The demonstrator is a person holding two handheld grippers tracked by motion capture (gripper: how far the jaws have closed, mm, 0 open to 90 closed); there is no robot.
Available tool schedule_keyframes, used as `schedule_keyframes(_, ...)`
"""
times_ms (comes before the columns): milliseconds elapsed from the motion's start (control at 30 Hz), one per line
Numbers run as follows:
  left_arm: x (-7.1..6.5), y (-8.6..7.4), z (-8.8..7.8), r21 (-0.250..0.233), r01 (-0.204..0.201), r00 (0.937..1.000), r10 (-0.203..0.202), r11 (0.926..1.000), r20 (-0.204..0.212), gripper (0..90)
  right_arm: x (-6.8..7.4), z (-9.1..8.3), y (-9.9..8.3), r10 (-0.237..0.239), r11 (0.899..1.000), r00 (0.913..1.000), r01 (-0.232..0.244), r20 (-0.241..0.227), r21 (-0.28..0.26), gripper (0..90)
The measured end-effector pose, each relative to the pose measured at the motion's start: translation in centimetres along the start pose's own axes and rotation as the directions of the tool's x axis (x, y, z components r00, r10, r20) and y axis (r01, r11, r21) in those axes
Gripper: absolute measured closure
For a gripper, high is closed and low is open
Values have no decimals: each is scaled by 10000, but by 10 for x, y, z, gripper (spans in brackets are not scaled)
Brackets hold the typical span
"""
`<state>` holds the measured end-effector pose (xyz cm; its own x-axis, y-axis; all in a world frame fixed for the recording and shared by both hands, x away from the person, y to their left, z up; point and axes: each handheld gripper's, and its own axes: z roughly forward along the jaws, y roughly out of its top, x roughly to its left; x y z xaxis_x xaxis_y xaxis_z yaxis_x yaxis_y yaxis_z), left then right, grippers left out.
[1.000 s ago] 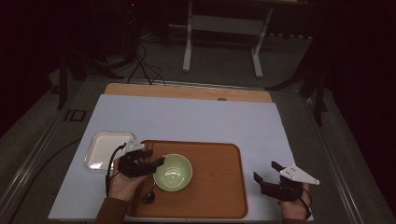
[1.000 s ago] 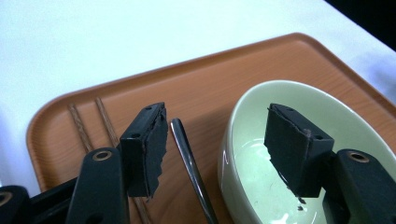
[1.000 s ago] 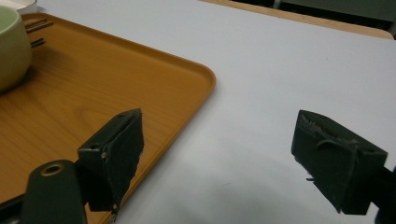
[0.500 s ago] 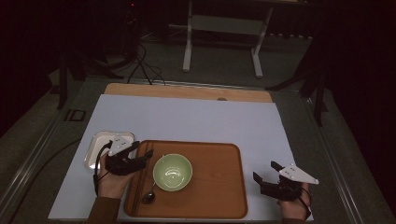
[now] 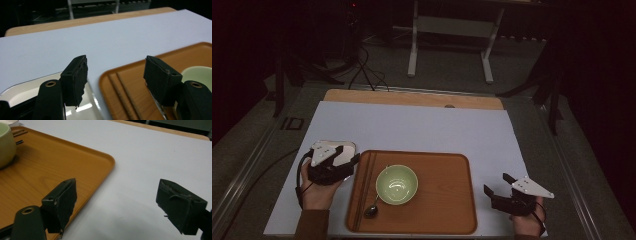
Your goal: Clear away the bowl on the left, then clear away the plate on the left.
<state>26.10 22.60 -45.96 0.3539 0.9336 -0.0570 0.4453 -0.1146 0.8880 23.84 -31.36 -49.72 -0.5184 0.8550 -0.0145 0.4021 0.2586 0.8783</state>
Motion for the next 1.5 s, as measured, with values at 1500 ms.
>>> schedule_keyframes(1500, 90, -40, -7, 883, 1694, 9472, -1374, 9816, -2899, 523, 0, 0, 0, -16, 10000, 10000, 16, 4, -7, 168)
